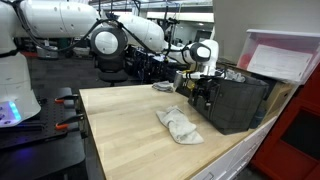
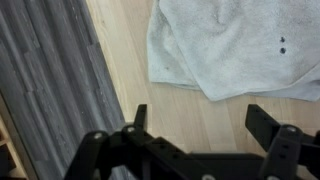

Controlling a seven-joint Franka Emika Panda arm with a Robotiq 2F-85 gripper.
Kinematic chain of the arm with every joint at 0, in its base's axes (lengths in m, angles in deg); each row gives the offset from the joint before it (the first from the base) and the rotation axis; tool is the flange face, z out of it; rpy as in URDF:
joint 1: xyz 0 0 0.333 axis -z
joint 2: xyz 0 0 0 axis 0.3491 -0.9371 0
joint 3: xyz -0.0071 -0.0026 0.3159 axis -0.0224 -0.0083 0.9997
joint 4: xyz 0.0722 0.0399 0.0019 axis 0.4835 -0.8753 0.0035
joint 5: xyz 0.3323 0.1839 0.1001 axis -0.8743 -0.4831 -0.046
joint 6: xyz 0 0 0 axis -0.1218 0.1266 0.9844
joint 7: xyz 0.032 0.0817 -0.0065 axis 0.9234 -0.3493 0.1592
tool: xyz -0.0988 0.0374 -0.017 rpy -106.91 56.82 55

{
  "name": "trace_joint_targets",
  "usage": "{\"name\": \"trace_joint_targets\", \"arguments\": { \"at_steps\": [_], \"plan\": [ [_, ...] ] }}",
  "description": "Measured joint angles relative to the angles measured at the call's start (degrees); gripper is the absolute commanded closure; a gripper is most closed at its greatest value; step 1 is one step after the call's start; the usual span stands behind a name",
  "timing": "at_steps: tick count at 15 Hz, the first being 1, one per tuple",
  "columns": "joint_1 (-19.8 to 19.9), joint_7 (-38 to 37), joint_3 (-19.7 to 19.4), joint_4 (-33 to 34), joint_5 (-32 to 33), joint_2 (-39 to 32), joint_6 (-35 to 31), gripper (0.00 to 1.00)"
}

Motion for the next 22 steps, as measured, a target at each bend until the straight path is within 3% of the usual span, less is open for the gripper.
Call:
{"name": "trace_joint_targets", "arguments": {
  "at_steps": [8,17,22],
  "plan": [
    [-0.1,1.6,0.5,-0.1,-0.4,0.5,0.6,0.00],
    [2.8,9.1,5.4,-0.1,-6.5,9.3,14.0,0.00],
    [2.8,9.9,6.7,0.0,-7.8,13.8,16.1,0.00]
  ]
}}
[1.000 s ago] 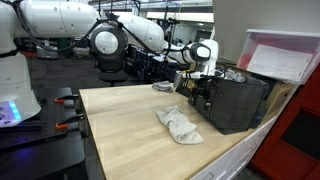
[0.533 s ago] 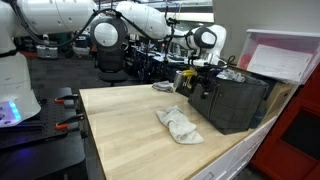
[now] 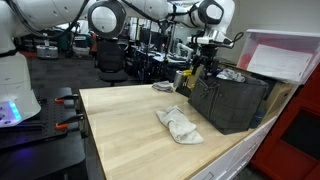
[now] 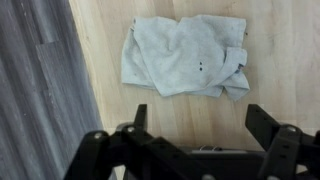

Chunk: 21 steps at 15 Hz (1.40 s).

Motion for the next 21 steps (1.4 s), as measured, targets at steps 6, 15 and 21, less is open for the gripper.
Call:
{"name": "trace_joint_targets", "arguments": {
  "at_steps": [6,15,21],
  "plan": [
    [-1.9,0.0,0.5,0.0,-0.1,3.5,0.0,0.00],
    [-2.7,0.0,1.3,0.0,-1.6,7.8,0.0,0.00],
    [-3.5,-0.1,2.0,0.0,-1.6,10.2,0.2,0.00]
  ]
}}
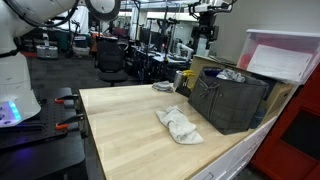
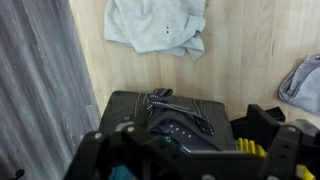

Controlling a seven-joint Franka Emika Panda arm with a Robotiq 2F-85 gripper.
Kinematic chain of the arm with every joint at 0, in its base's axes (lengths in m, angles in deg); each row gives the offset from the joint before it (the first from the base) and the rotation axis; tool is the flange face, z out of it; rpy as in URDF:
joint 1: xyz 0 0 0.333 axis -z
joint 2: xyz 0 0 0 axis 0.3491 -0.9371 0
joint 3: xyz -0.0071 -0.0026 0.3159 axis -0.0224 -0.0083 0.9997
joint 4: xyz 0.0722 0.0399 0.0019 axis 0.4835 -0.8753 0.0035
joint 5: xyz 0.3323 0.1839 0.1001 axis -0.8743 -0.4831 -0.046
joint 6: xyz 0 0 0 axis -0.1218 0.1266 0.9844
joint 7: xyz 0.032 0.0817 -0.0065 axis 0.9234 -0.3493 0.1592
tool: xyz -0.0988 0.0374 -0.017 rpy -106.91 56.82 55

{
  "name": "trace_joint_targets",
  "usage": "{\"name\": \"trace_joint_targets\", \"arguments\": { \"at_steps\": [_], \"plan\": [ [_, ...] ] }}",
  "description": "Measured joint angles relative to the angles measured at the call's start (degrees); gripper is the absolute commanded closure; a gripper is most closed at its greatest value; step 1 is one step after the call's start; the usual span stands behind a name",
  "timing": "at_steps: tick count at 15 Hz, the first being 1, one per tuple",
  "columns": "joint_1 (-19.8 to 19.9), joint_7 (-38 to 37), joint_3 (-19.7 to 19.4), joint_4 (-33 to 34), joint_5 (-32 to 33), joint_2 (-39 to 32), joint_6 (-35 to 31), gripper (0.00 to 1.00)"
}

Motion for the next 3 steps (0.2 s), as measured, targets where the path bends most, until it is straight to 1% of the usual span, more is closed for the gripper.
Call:
{"name": "trace_joint_targets", "arguments": {
  "at_steps": [3],
  "plan": [
    [-0.1,0.0,0.0,-0.3,0.0,0.0,-0.1,0.00]
  ]
}}
